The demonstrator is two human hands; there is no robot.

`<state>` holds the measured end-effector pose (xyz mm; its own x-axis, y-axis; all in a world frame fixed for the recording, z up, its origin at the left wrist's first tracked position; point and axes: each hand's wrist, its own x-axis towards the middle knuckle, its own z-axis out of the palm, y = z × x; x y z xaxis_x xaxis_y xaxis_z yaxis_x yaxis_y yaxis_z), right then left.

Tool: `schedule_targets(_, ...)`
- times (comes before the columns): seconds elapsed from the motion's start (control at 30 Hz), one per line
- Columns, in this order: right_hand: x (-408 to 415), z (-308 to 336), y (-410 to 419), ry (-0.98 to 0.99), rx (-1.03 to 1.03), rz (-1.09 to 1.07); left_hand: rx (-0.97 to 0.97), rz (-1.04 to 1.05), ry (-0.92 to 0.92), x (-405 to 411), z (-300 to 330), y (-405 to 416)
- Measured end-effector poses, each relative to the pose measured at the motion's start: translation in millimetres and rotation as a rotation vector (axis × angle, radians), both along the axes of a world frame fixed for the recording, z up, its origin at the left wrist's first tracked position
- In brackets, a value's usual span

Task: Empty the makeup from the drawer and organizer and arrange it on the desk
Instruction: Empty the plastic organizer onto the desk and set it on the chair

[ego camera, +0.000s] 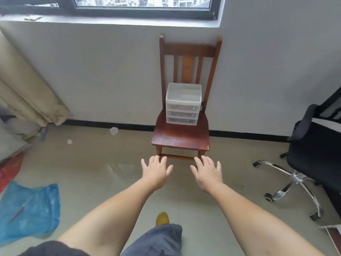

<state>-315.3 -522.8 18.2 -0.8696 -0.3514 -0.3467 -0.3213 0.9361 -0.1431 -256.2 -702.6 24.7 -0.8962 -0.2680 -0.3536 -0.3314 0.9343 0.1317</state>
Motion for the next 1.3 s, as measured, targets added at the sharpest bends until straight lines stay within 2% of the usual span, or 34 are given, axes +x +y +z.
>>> schedule_targets(0.27,-163,-2,-47,-0.049,-0.032,-0.113,0.061,-0.025,-0.053,-177,4,-50)
schedule_targets(0.4,-249,-25,-68,-0.098,-0.064,-0.134,0.164,0.085,-0.060,-264,-15,-67)
schedule_targets(0.53,-325,-53,-95,-0.243,-0.209,-0.237,0.262,0.194,-0.051,-336,-40,-84)
schedule_targets(0.67,-376,-83,-125,-0.486,-0.444,-0.466,0.185,0.121,0.039,-388,-61,-108)
schedule_targets(0.8,-418,-108,-165,-0.734,-0.891,-1.022,0.084,-0.102,0.121,-427,-90,-138)
schedule_targets(0.9,-440,-127,-189,-0.832,-1.226,-1.371,0.004,-0.230,0.049,-441,-113,-151)
schedule_targets(0.97,-450,-137,-199,-0.862,-1.369,-1.535,-0.027,-0.271,0.015,-443,-125,-154)
schedule_targets(1.1,-458,-143,-211,-0.906,-1.490,-1.665,-0.049,-0.300,0.057,-442,-133,-157)
schedule_targets(1.3,-443,-145,-210,-0.906,-1.450,-1.687,-0.065,-0.333,0.023,-444,-124,-160)
